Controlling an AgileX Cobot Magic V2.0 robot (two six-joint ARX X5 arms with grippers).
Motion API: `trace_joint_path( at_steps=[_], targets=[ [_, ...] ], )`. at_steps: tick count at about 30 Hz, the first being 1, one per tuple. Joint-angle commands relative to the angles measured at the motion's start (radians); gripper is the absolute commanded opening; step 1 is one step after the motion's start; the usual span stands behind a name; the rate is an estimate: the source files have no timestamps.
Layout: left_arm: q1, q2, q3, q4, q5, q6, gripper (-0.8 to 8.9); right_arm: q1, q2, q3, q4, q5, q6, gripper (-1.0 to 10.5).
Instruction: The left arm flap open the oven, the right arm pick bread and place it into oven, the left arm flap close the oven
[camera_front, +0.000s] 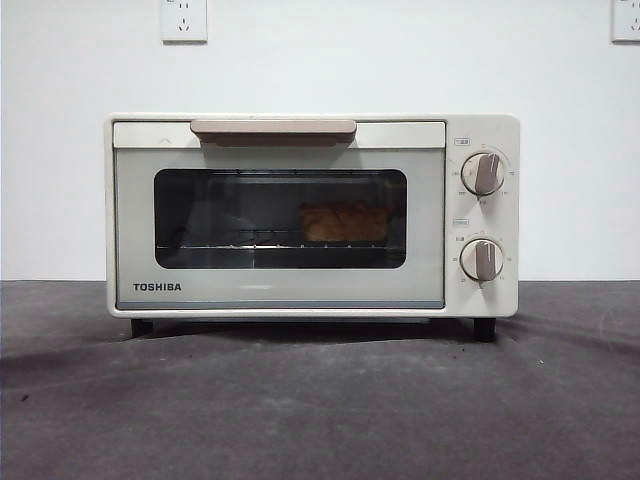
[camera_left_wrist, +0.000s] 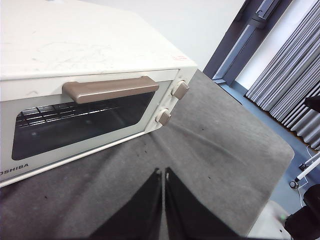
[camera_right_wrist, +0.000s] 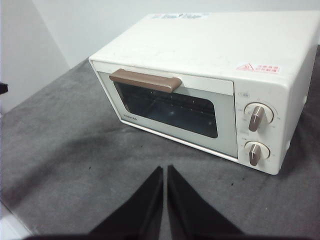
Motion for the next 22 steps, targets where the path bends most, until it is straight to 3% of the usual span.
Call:
trace_joint_path(
  at_steps=[1,12,14,16,22],
  targets=[
    [-0.002,0.003,0.014,0.007,0.001,0.013,0.20,0.009,0.004,0.016,0.013,-0.001,-0.008,0.1],
    [0.005,-0.058,0.002,-0.007,0.002,0.013,0.20,0.009,0.004,0.016,0.013,0.001,-0.009,0.1],
    [0.011,-0.087,-0.026,-0.003,-0.007,0.050,0.20,0.009,0.004,0.016,0.013,0.001,-0.009,0.1],
    [0.022,-0.116,-0.075,0.009,-0.064,0.082,0.20,0.009,0.004,0.016,0.013,0.001,-0.009,0.1],
    [0.051,-0.216,-0.336,0.107,-0.439,0.032,0.20,0.009,0.004,0.016,0.013,0.001,-0.009,0.1]
  ],
)
